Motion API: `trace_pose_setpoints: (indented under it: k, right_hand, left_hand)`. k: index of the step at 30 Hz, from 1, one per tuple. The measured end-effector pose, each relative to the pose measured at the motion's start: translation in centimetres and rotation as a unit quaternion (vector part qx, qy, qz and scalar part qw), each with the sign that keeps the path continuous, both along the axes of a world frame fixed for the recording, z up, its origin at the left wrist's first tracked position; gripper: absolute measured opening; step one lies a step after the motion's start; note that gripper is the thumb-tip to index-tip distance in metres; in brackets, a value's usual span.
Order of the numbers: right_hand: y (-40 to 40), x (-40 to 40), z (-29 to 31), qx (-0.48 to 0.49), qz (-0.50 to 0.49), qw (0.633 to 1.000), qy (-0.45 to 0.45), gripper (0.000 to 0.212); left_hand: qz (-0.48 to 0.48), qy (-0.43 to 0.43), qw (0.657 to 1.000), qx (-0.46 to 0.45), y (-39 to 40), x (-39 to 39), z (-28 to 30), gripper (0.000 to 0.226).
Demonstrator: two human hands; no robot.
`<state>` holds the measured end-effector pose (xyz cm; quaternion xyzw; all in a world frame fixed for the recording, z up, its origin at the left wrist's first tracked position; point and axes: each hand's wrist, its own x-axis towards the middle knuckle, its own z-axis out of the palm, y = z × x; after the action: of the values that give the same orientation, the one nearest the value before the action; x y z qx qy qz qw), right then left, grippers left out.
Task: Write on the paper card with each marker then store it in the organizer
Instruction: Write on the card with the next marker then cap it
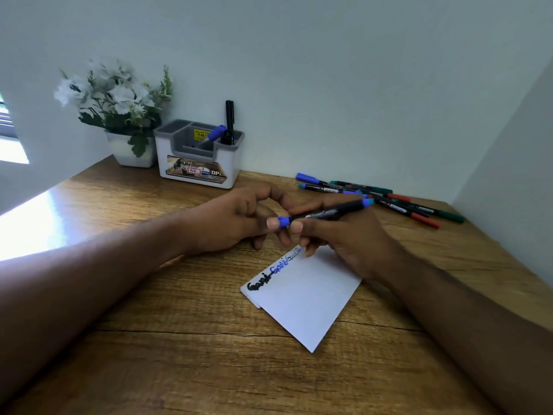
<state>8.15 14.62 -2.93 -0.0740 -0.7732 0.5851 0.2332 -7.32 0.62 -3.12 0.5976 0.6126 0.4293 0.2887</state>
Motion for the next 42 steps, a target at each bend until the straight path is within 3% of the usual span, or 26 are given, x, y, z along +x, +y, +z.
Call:
trace_pose_setpoints:
  k: [7, 9, 12, 14, 15, 16, 18, 20, 22, 24, 27, 29, 31, 32, 35, 42]
  right_hand:
    - [-1.3, -2.1, -0.4, -0.026, 0.007, 1.000, -0.010, 0.003]
    - [-1.5, -2.5, -0.8, -0.015, 0.011, 1.000, -0.025, 0.015]
    - [-1.8, -2.9, -0.4, -0.036, -0.004, 0.999, -0.037, 0.016]
    - [-1.7, -3.2, 0.3, -0.061, -0.058, 0.996, -0.014, 0.020]
    - [-1.4, -3.3, 0.6, -0.048, -0.103, 0.993, 0.011, 0.033]
    - [-1.1, -3.3, 0.9, 0.007, -0.153, 0.987, 0.038, 0.049]
    - [-0.6, -3.6, 1.3, 0.251, -0.217, 0.942, 0.061, 0.074]
    - [-0.6, -4.5, 1.5, 0.497, -0.224, 0.836, 0.063, 0.080]
    - [-1.0, -6.1, 1.5, 0.604, -0.218, 0.762, 0.079, 0.049]
    - [-1.5, -7.6, 2.0, 0.622, -0.218, 0.746, 0.090, 0.021]
    - [-1.7, -10.0, 3.9, 0.567, -0.204, 0.791, 0.107, 0.017]
    - [-2.2, -11.5, 5.5, 0.499, -0.196, 0.834, 0.130, 0.017]
    - [-3.2, -13.4, 6.8, 0.413, -0.185, 0.879, 0.152, 0.012]
    - [-3.8, -14.3, 7.3, 0.359, -0.178, 0.904, 0.151, 0.009]
    - [-5.3, -17.1, 8.4, 0.256, -0.149, 0.952, 0.078, 0.013]
    - [-5.6, -22.0, 8.4, 0.308, -0.134, 0.942, -0.006, 0.012]
  left_hand:
    - [0.003, -0.097, 0.993, 0.064, 0.2, -0.8, -1.1, 0.026]
    - [0.008, -0.100, 0.993, 0.066, 0.3, -1.0, -1.2, 0.026]
    - [0.023, -0.139, 0.986, 0.086, 0.3, -1.0, -1.0, 0.025]
    - [0.051, -0.172, 0.978, 0.103, 0.2, -1.2, -0.7, 0.025]
    - [0.070, -0.193, 0.972, 0.111, 0.0, -1.3, -0.6, 0.023]
    - [0.089, -0.215, 0.965, 0.119, -0.2, -1.4, -0.5, 0.022]
    - [0.117, -0.256, 0.950, 0.134, -0.6, -1.7, -0.4, 0.022]
    - [0.128, -0.272, 0.944, 0.139, -1.1, -1.6, -0.3, 0.024]
    - [0.127, -0.282, 0.942, 0.134, -1.6, -1.3, 0.3, 0.023]
    - [0.133, -0.303, 0.934, 0.134, -2.6, -1.6, 1.2, 0.026]
    - [0.231, -0.292, 0.907, 0.196, -3.8, -4.0, 2.0, 0.028]
    - [0.409, -0.168, 0.869, 0.224, -4.5, -6.7, 1.6, 0.010]
    - [0.552, -0.055, 0.814, 0.174, -5.0, -9.0, 0.7, 0.019]
    - [0.569, -0.038, 0.809, 0.140, -5.0, -9.5, 0.4, 0.027]
    - [0.530, -0.009, 0.844, 0.081, -4.1, -10.0, -0.2, 0.043]
    - [0.521, 0.019, 0.849, 0.084, -3.8, -10.2, -0.6, 0.041]
